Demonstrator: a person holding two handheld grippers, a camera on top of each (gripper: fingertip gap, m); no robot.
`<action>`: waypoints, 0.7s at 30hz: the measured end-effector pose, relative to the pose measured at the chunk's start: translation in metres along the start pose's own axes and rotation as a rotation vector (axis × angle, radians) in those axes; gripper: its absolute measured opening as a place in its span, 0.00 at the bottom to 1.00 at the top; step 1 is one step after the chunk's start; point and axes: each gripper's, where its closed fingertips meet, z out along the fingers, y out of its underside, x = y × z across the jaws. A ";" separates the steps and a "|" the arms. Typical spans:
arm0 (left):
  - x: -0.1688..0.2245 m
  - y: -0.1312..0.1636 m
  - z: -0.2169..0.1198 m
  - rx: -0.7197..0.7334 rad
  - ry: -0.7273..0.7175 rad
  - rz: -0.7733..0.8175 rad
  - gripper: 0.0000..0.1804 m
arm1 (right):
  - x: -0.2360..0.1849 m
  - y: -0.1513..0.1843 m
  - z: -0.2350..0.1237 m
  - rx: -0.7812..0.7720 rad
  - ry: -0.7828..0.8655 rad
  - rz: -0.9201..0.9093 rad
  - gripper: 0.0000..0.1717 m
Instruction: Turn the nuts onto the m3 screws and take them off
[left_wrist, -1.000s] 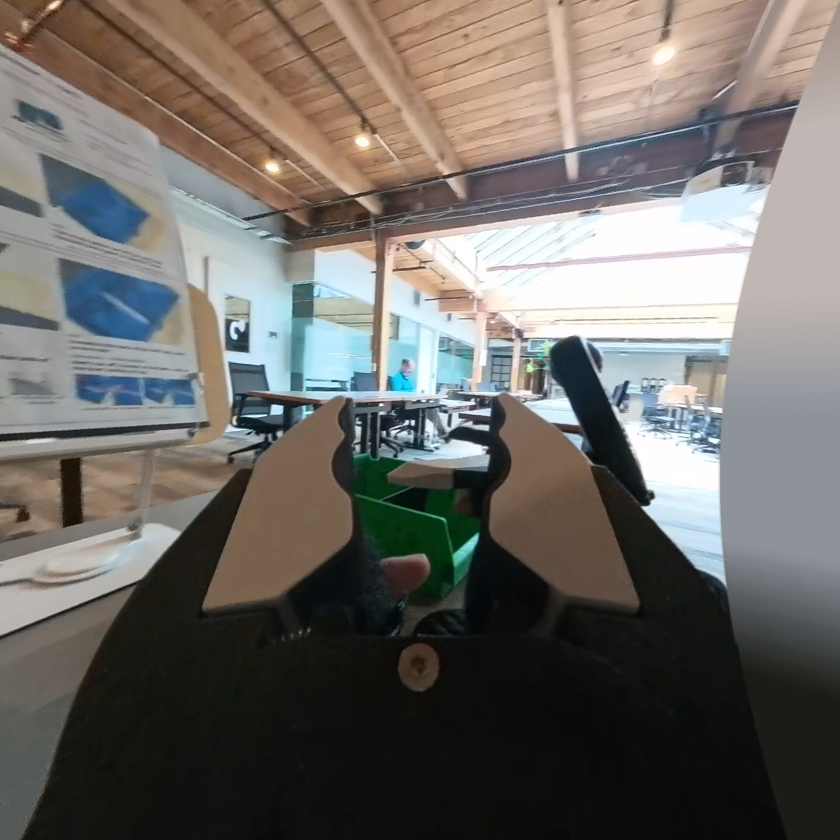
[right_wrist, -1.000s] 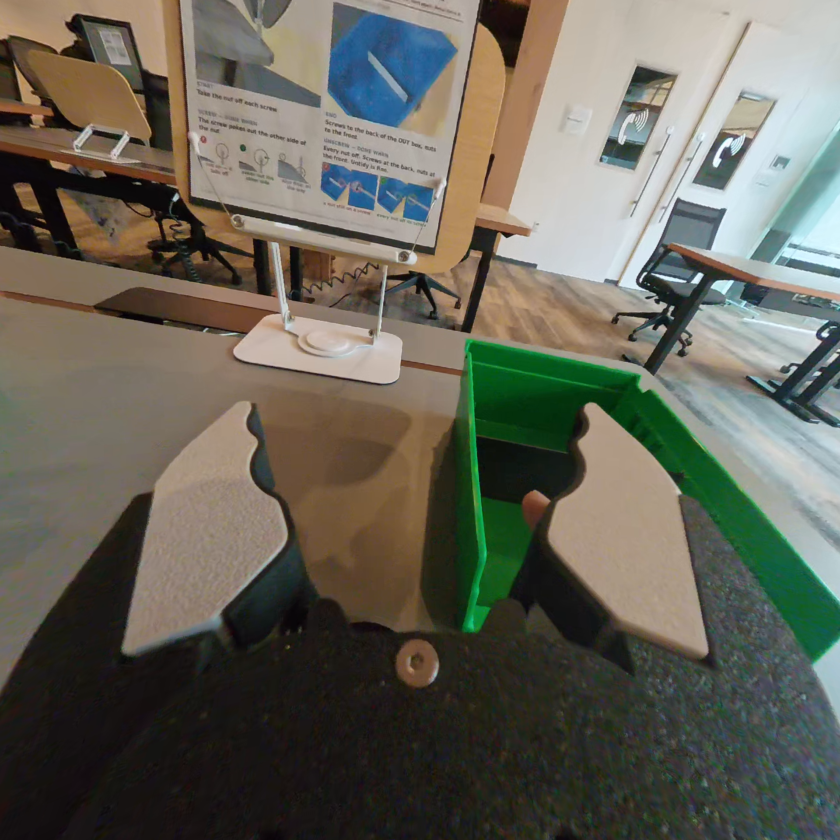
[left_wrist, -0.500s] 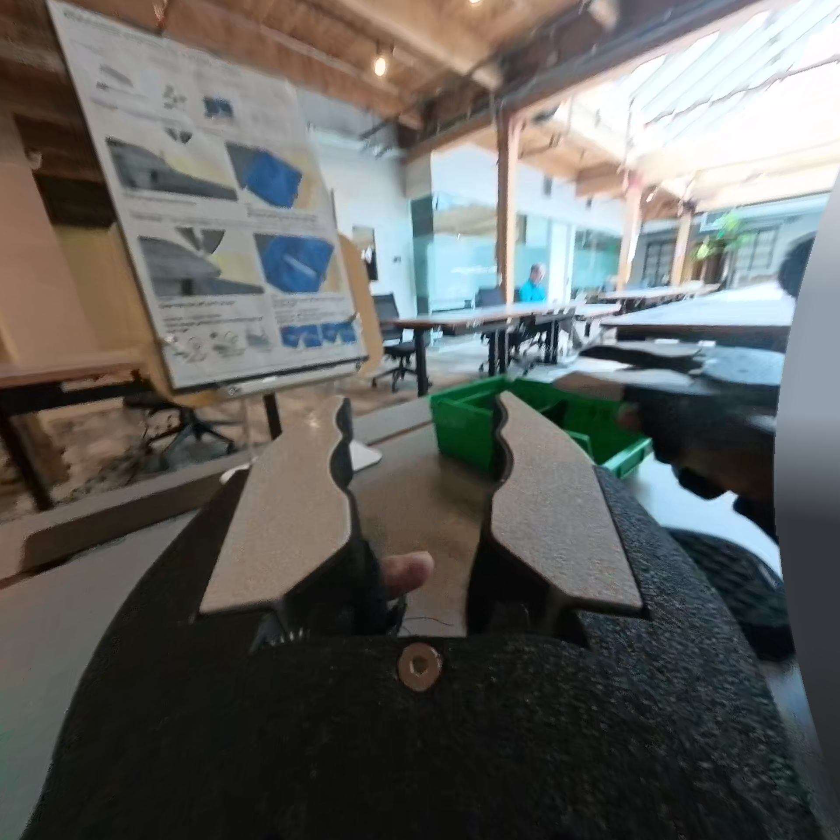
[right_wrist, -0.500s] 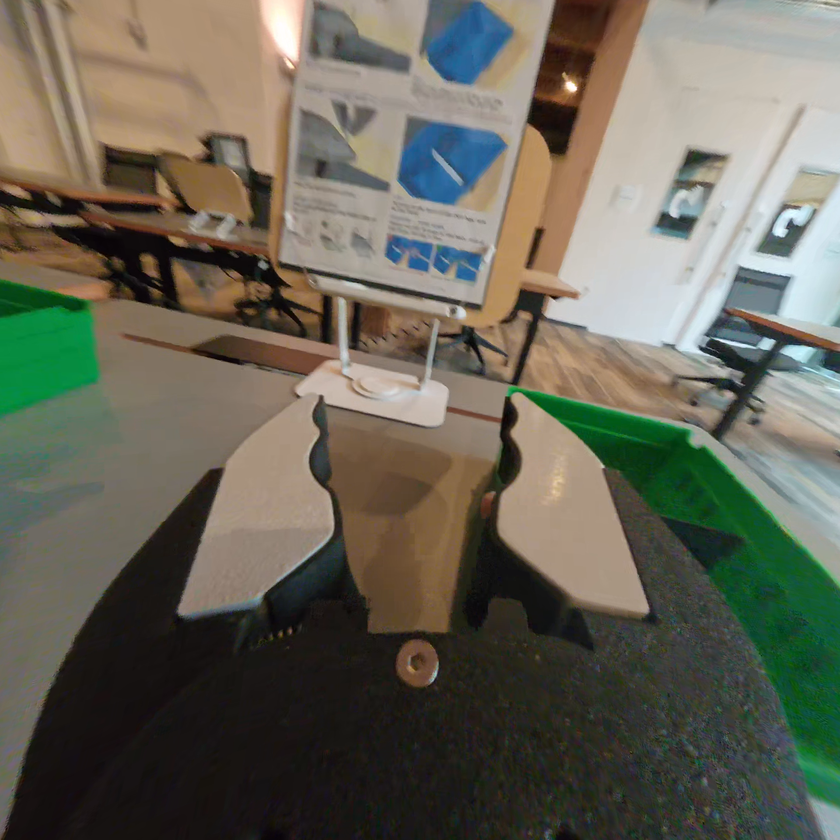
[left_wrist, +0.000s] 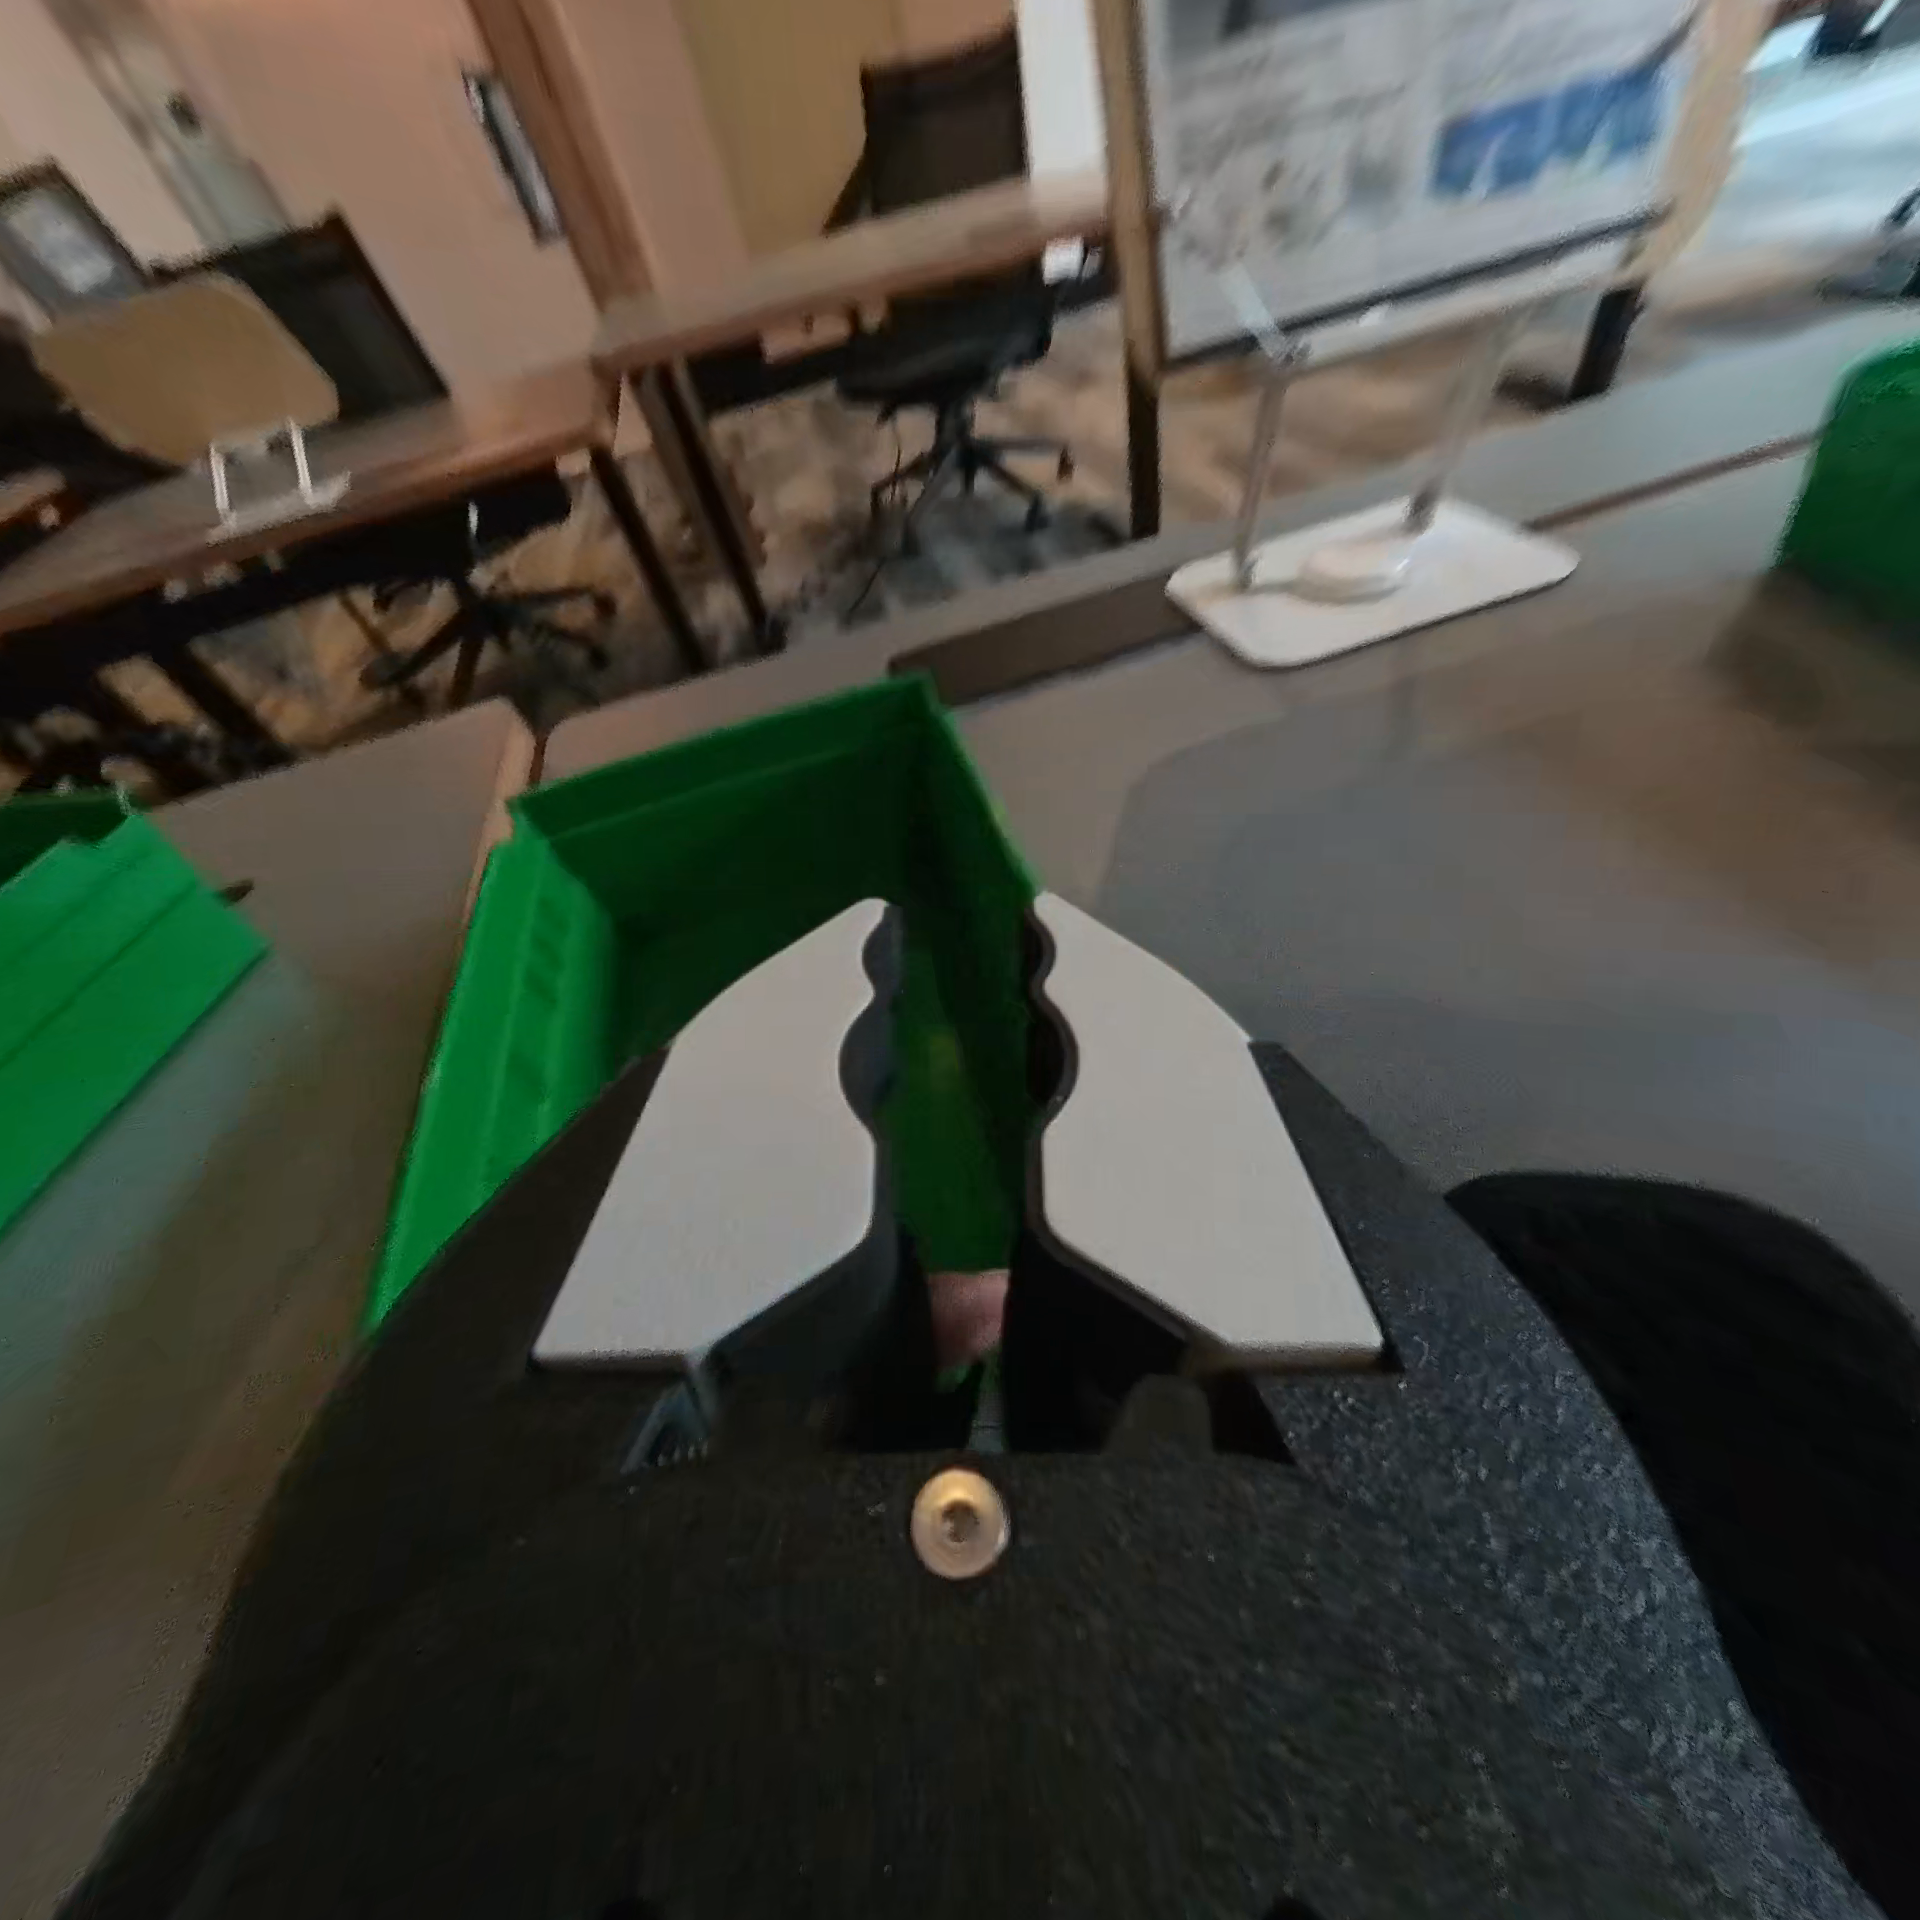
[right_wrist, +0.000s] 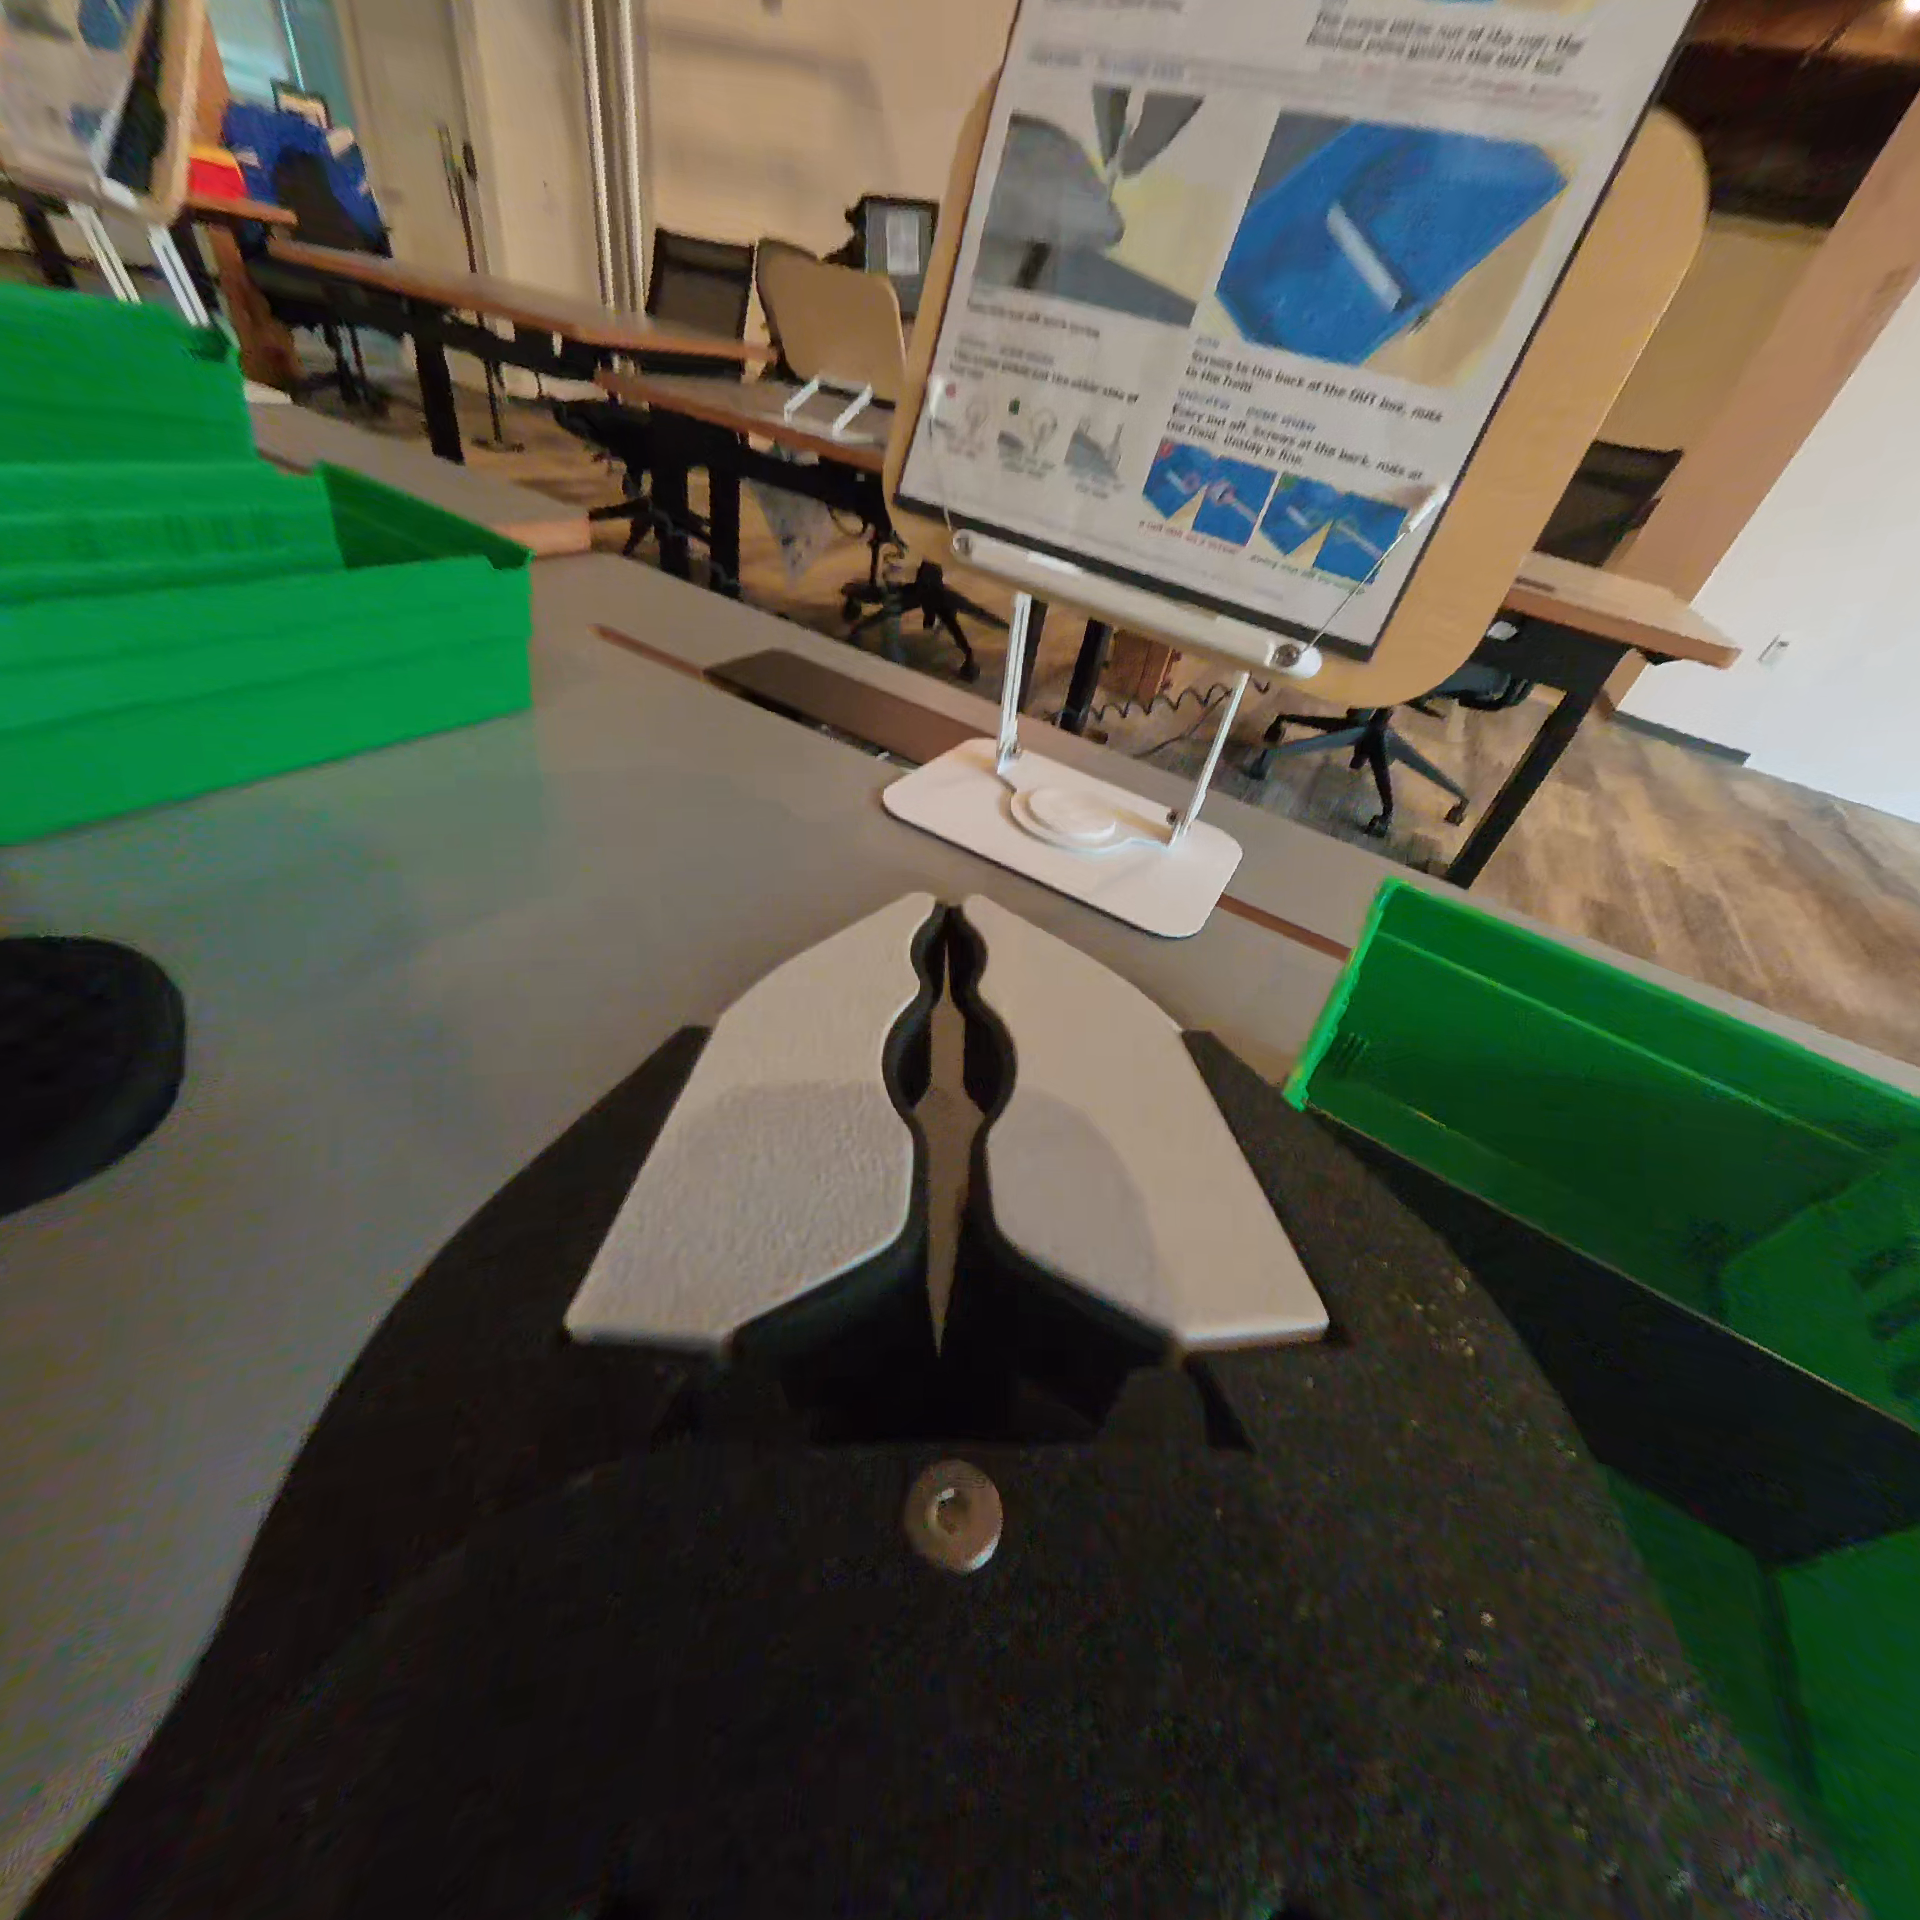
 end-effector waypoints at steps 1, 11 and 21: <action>-0.010 0.005 0.005 -0.054 -0.015 -0.005 0.11 | 0.000 0.004 0.004 -0.015 -0.006 -0.003 0.00; -0.050 0.031 0.083 -0.396 0.101 -0.036 0.00 | -0.016 0.031 0.028 -0.102 -0.065 -0.025 0.00; -0.062 0.125 0.163 -0.866 0.167 -0.146 0.18 | -0.006 0.039 0.017 -0.121 -0.061 -0.023 0.02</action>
